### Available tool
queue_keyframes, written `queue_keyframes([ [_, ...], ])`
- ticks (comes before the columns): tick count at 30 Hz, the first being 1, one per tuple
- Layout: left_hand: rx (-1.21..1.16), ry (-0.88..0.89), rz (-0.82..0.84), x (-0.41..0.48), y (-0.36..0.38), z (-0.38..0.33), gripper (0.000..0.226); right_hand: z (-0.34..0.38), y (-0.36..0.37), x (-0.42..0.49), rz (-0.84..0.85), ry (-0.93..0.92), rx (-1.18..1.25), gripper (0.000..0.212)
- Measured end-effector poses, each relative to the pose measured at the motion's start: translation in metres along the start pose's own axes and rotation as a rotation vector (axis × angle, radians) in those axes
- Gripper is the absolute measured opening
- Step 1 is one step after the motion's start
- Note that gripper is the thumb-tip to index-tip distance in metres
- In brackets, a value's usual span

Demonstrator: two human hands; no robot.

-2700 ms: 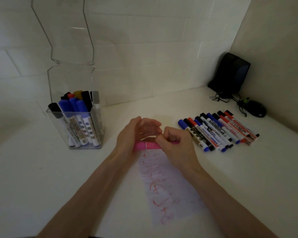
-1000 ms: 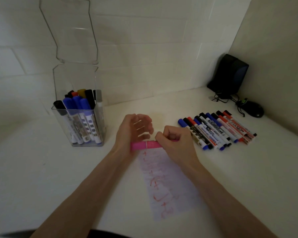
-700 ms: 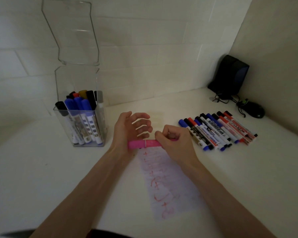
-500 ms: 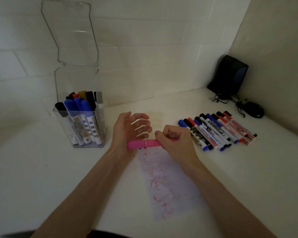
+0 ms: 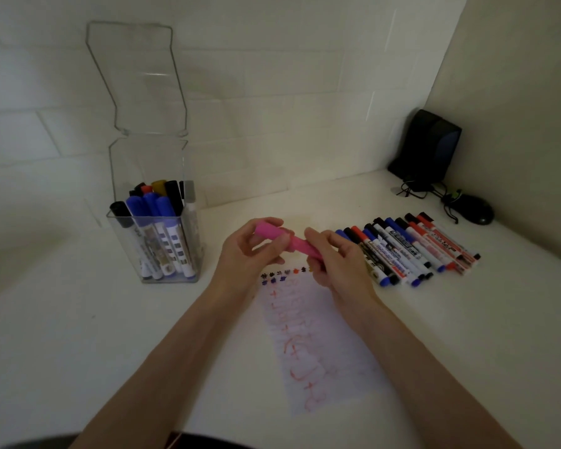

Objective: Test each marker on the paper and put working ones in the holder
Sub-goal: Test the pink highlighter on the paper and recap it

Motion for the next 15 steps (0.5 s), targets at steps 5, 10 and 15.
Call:
queue_keyframes([
  [5, 0.017, 0.051, -0.129, -0.003, -0.004, -0.012, 0.032, 0.001, 0.003, -0.006, 0.163, -0.109, -0.092, 0.02],
  [10, 0.104, 0.171, -0.096, -0.008, 0.0, -0.036, 0.032, -0.001, 0.006, -0.007, 0.145, -0.189, -0.092, 0.023],
  [15, 0.291, 0.336, -0.127, -0.014, -0.009, -0.081, 0.033, -0.004, 0.004, -0.005, 0.115, -0.245, -0.2, 0.021],
])
Point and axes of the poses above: each hand's wrist, its own x-axis towards the middle knuckle, its own y-axis out of the palm, z = x × y, the point moved 1 cm from there along x, towards the middle knuckle, and after that the axes turned 5 degrees about -x, right-handed, at the moved point
